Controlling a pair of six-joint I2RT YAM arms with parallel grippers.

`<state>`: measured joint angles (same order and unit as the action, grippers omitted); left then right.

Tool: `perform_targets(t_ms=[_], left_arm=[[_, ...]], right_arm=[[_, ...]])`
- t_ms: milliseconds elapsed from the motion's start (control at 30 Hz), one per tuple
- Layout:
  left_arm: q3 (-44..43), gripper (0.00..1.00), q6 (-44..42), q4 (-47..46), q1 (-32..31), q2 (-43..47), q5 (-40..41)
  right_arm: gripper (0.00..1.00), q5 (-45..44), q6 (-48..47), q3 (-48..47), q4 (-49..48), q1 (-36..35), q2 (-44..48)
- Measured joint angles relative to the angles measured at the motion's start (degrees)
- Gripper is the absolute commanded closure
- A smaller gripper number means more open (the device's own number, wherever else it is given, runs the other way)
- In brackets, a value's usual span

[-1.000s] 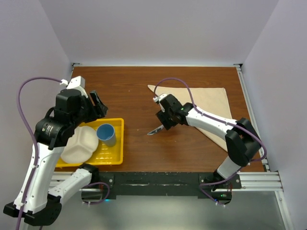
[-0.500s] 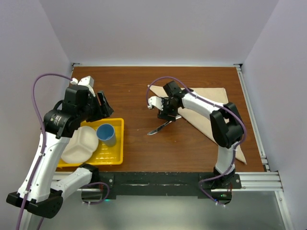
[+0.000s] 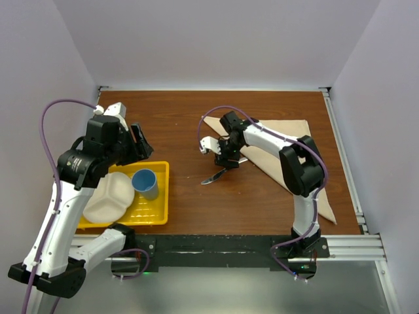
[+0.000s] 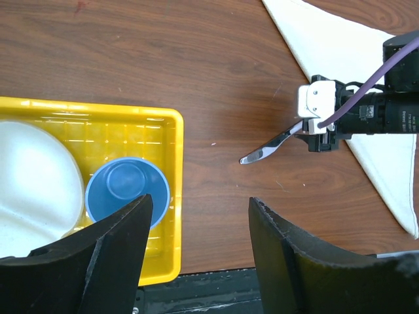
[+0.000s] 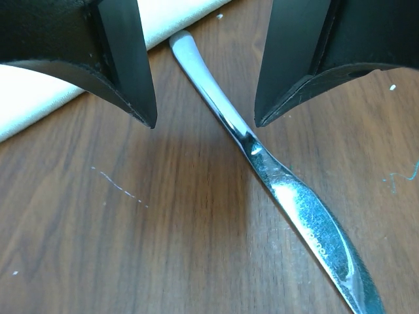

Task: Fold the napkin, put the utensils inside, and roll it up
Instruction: Adjust the knife at the center of the board.

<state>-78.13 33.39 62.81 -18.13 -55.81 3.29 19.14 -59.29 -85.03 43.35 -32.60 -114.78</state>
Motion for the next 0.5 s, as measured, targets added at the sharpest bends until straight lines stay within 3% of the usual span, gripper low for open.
perform_targets(t_ms=[500], left_arm=[[0.0,0.35,0.0,-0.2,0.0,-0.9,0.9]], right_arm=[[0.40,-1.5,-0.9,0.8,-0.1,-0.7,-1.8]])
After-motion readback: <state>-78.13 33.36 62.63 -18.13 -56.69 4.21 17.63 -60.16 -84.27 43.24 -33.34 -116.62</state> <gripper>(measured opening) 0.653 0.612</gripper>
